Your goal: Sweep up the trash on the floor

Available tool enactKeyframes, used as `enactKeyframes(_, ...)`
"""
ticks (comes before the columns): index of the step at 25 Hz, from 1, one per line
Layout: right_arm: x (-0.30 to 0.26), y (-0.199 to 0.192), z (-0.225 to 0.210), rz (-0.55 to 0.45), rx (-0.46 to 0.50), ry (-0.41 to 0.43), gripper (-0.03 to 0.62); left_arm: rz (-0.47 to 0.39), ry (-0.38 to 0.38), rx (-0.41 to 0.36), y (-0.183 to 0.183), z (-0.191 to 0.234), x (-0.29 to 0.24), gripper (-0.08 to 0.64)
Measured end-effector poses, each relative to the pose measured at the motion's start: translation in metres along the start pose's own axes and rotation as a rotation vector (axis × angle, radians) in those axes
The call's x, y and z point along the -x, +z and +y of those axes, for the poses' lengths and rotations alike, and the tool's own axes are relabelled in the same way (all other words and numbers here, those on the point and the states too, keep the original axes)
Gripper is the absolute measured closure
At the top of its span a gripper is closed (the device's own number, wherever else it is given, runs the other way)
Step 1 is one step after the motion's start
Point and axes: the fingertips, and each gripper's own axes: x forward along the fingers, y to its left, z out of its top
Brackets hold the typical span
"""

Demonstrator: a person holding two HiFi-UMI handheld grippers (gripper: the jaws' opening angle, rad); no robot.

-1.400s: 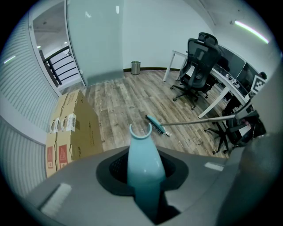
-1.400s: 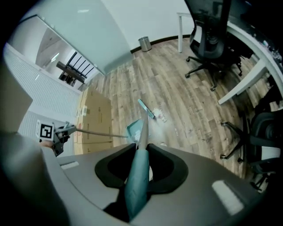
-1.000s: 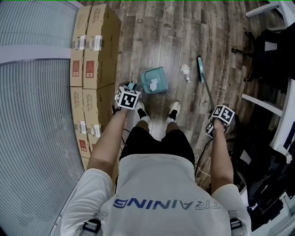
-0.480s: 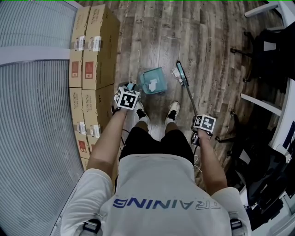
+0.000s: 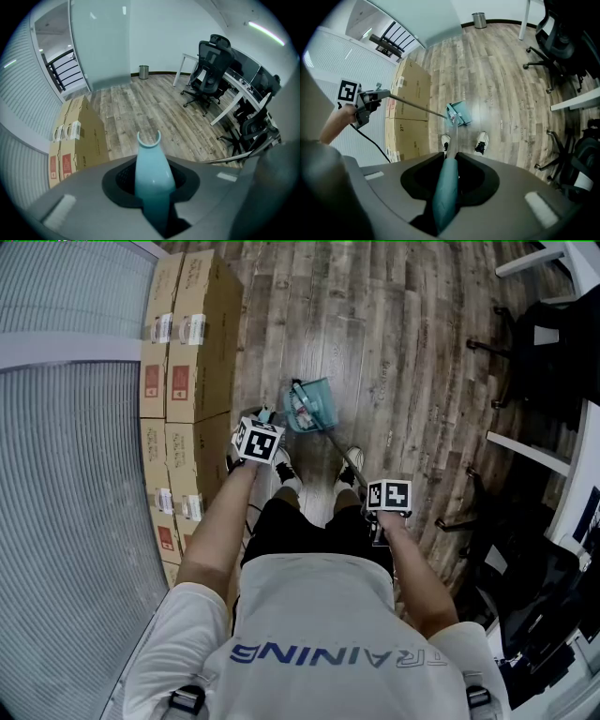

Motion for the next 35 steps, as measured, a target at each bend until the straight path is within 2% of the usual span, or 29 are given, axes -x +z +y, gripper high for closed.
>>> enactKeyframes(10,0.016,0.004,-0.017,-0.056,-0.065,0.007,0.485,0.000,-0.012,-0.002,-0.001,0.000,0.000,0.479)
enactKeyframes(15,0.033,0.006,-0.025,-0.114,-0.087,0.001,0.485,-0.066,-0.044,-0.029,0.008,-0.006,0.015,0.294)
enactKeyframes(17,0.043,0.011,-0.028,-0.149,-0.104,0.009,0.485,-0.126,-0.047,-0.016,0.016,-0.004,0.026,0.256)
enactKeyframes(20,0.060,0.024,-0.030,-0.216,-0.122,0.016,0.485,-0.239,-0.037,0.026,0.032,0.002,0.053,0.242)
enactKeyframes(22,0.073,0.035,-0.031,-0.264,-0.128,0.014,0.485,-0.329,-0.021,0.061,0.047,0.007,0.080,0.265)
enactKeyframes(28,0.117,0.070,-0.021,-0.421,-0.142,0.021,0.485,-0.624,0.004,0.205,0.092,0.012,0.175,0.429)
enactKeyframes(32,0.152,0.096,-0.005,-0.526,-0.125,0.032,0.485,-0.774,0.022,0.221,0.118,0.008,0.234,0.524)
enactKeyframes(35,0.180,0.114,0.012,-0.598,-0.102,0.043,0.485,-0.866,0.031,0.213,0.135,0.002,0.275,0.556)
